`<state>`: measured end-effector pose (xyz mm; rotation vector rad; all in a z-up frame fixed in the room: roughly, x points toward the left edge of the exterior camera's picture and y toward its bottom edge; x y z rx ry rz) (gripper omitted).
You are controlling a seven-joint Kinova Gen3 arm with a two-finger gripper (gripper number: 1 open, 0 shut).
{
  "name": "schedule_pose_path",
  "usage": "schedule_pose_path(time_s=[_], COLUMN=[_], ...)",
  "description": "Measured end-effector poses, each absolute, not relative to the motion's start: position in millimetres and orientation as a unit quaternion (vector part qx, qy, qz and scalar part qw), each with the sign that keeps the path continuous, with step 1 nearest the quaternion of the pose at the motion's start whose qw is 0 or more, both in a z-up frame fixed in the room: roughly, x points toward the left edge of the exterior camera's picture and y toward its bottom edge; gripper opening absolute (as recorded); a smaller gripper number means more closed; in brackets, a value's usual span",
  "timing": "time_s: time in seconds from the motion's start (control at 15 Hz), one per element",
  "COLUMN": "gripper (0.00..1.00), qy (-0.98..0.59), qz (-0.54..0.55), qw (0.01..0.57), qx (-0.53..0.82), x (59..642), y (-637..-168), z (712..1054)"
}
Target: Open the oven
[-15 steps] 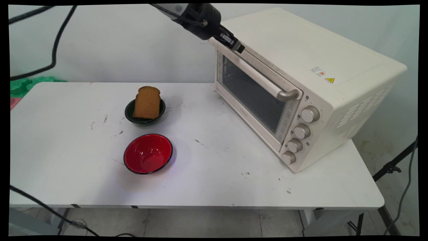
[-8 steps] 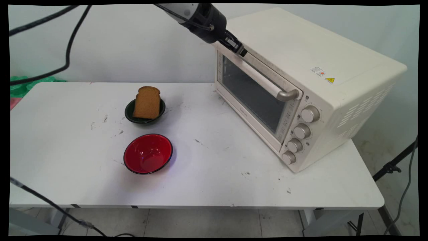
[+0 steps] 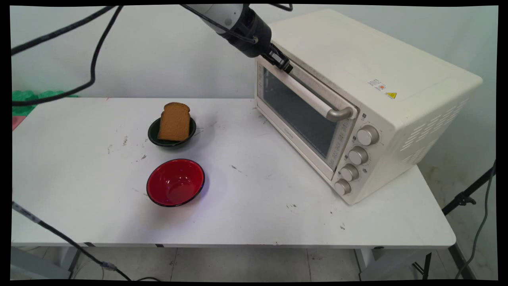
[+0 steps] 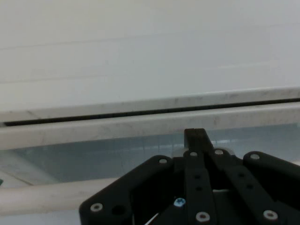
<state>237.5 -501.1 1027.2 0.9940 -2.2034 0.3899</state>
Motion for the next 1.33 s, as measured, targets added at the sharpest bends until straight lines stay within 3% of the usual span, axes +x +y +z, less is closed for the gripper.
schedule_pose_path(time_s=[1.33], gripper=[0.00], qy=[-0.863], qz=[0.144], qw=[0.312], qx=[0.370], x=[286], y=[-452], z=[1001])
